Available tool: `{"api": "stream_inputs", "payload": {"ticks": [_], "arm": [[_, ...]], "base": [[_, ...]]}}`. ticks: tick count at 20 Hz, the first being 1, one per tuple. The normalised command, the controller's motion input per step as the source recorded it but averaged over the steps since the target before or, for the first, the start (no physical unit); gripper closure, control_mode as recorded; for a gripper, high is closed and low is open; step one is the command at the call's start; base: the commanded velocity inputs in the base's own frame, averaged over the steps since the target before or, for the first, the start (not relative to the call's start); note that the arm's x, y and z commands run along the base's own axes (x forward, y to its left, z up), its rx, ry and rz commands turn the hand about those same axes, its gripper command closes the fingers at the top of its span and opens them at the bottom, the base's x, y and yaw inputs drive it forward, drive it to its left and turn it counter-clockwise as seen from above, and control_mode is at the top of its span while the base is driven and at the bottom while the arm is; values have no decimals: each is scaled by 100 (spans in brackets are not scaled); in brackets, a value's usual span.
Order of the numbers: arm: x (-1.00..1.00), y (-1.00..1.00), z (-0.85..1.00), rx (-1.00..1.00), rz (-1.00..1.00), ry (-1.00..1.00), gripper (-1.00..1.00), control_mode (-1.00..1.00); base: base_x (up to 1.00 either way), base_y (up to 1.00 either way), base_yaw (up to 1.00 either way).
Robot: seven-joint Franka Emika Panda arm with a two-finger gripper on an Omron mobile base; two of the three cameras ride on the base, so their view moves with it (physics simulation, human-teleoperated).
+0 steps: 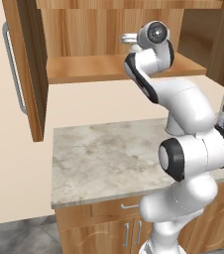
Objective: Open the cabinet, pick the kettle from the cabinet, and place it in the sink.
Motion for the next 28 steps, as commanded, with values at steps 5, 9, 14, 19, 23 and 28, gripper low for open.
{"api": "stream_inputs", "payload": {"ticks": [5, 9, 14, 19, 23, 28], "arm": [[-51, 4, 0, 0, 0, 0, 100, -100], [-59, 4, 0, 0, 0, 0, 100, -100], [-58, 2, 0, 1, 0, 0, 100, -100], [-60, 0, 0, 2, 0, 0, 100, -100], [-66, 2, 0, 2, 0, 0, 100, -100], [-64, 5, 0, 1, -1, 0, 100, -100]], "base": [[0, 0, 0], [0, 0, 0], [0, 0, 0], [0, 0, 0], [0, 0, 0], [0, 0, 0]]}}
